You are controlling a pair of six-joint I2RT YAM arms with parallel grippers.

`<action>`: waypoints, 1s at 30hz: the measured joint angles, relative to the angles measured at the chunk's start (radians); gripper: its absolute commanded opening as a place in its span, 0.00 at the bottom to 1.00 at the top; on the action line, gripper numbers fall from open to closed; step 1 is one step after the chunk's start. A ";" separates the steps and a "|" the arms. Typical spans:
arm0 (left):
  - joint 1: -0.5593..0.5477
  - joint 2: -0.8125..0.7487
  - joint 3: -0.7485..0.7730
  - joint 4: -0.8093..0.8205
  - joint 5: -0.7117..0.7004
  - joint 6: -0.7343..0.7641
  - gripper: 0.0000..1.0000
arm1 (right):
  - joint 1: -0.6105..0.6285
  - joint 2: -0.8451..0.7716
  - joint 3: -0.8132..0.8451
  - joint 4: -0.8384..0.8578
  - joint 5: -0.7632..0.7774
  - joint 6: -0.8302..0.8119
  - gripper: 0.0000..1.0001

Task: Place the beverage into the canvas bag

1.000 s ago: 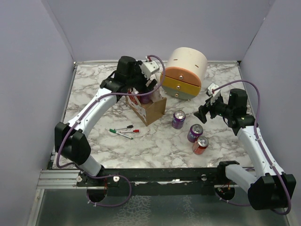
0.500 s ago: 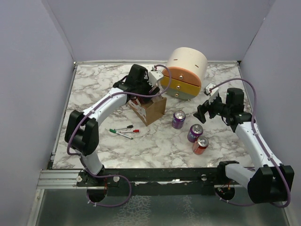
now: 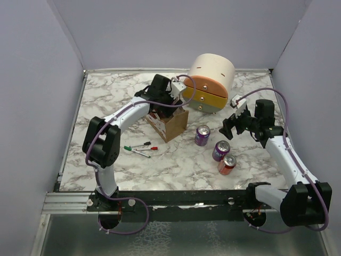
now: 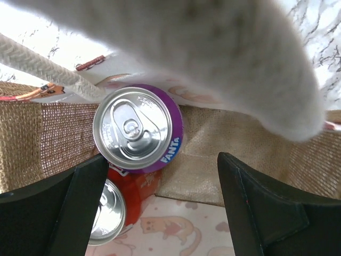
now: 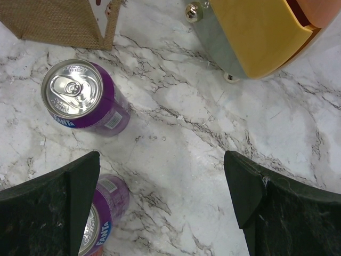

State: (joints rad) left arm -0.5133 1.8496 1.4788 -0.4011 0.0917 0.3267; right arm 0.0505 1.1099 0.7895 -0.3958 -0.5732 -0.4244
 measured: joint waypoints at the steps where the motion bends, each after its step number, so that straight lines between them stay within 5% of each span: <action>1: 0.002 0.006 0.006 0.002 -0.005 -0.001 0.86 | 0.000 0.002 0.000 0.000 0.000 0.000 1.00; 30: 0.021 0.107 0.132 -0.061 -0.010 -0.023 0.81 | 0.000 0.021 0.000 0.000 0.009 -0.001 1.00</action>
State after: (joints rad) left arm -0.4923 1.9568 1.6108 -0.4618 0.0822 0.3042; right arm 0.0505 1.1313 0.7895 -0.3958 -0.5644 -0.4255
